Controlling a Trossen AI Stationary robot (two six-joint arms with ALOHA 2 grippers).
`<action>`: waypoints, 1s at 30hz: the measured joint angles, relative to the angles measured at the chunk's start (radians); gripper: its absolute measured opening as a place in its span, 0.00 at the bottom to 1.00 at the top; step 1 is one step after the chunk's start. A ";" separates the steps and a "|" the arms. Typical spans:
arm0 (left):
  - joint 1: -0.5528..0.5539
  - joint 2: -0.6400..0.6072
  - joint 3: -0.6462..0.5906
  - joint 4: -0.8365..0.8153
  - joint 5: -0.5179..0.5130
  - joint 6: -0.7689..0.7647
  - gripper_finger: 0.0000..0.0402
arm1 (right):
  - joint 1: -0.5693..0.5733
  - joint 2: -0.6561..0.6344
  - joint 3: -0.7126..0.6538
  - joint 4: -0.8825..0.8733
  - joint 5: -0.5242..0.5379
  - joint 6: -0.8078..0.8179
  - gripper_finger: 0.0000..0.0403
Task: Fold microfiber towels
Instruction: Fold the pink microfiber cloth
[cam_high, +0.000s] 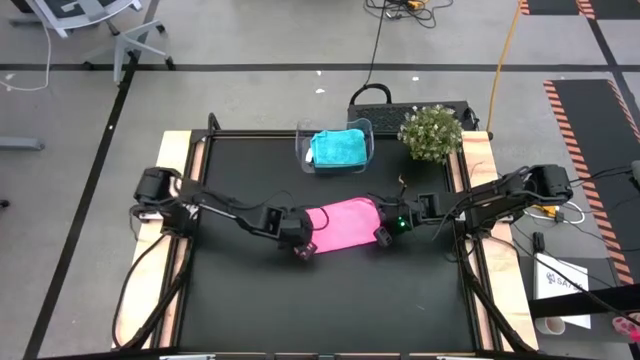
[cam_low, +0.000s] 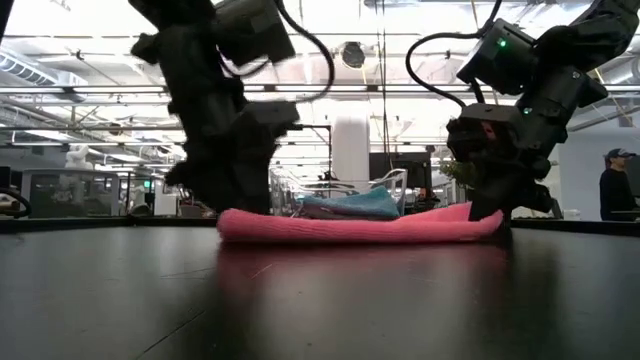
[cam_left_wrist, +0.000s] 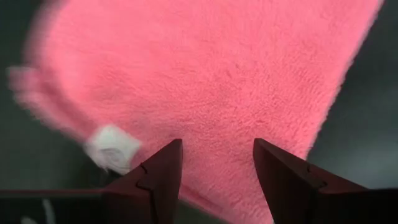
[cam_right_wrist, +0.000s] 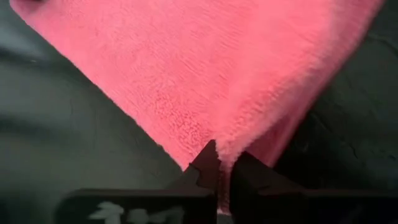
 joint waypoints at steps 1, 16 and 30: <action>0.001 -0.026 0.001 -0.003 -0.014 -0.001 0.50 | -0.001 0.000 0.000 -0.002 0.000 0.000 0.02; -0.018 -0.141 0.006 -0.033 -0.075 -0.022 0.50 | -0.014 0.000 0.000 -0.031 0.002 -0.015 0.00; -0.026 0.019 0.009 -0.076 0.055 -0.031 0.50 | -0.019 -0.009 0.002 -0.124 0.029 -0.014 0.00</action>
